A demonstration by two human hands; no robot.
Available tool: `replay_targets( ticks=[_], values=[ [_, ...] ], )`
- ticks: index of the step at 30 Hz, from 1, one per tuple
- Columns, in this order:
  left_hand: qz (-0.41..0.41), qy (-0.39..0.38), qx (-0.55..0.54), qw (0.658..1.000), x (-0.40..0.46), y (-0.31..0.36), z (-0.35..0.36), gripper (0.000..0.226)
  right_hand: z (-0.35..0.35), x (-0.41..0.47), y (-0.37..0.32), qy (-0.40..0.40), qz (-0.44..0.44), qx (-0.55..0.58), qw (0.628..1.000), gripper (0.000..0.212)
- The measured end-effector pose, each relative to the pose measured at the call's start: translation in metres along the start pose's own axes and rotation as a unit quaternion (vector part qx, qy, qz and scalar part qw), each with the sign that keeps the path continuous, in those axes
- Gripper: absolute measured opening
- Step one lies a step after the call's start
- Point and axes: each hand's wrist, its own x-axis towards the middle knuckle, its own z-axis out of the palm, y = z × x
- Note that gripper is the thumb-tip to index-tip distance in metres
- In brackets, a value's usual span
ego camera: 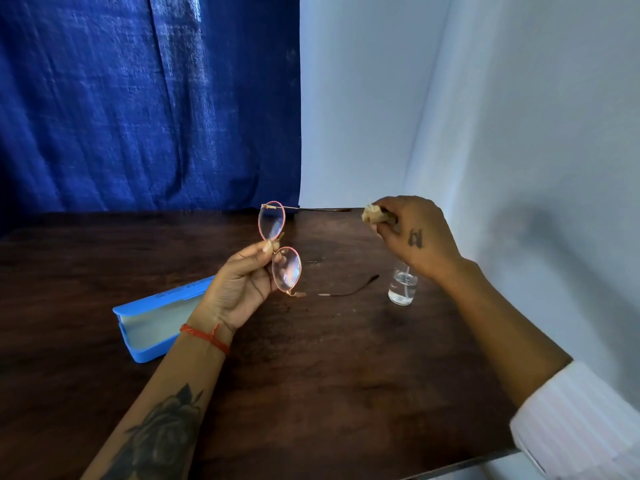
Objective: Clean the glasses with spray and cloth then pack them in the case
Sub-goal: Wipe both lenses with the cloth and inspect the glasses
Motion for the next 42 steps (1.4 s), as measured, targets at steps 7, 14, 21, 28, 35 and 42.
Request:
replay_targets(
  ticks=[7, 14, 21, 28, 35, 42],
  values=[
    [0.030, 0.036, 0.032, 0.998, 0.006, -0.010, 0.005, 0.025, 0.001, -0.060, -0.040, 0.056, 0.070, 0.361, 0.928, 0.035],
    [0.045, 0.071, 0.030, 0.996, 0.006, -0.014, 0.010, 0.032, 0.048, -0.088, -0.039, -0.012, -0.017, 0.232, 0.972, 0.020],
    [0.030, 0.110, 0.036, 0.993, 0.007, -0.019, 0.011, 0.024, 0.064, -0.083, -0.037, -0.230, -0.026, 0.071, 0.970, 0.019],
    [0.041, 0.129, 0.034, 0.990, 0.009, -0.020, 0.011, 0.013, 0.044, -0.065, -0.033, -0.139, 0.241, 0.339, 0.899, 0.021],
    [0.049, 0.131, 0.067, 0.988, 0.006, -0.024, 0.014, 0.014, 0.042, -0.043, -0.055, -0.124, 0.478, 0.668, 0.556, 0.014],
    [0.053, 0.145, 0.120, 0.981, 0.006, -0.024, 0.016, 0.014, 0.050, -0.035, -0.058, -0.033, 0.490, 0.685, 0.538, 0.022]
  ],
)
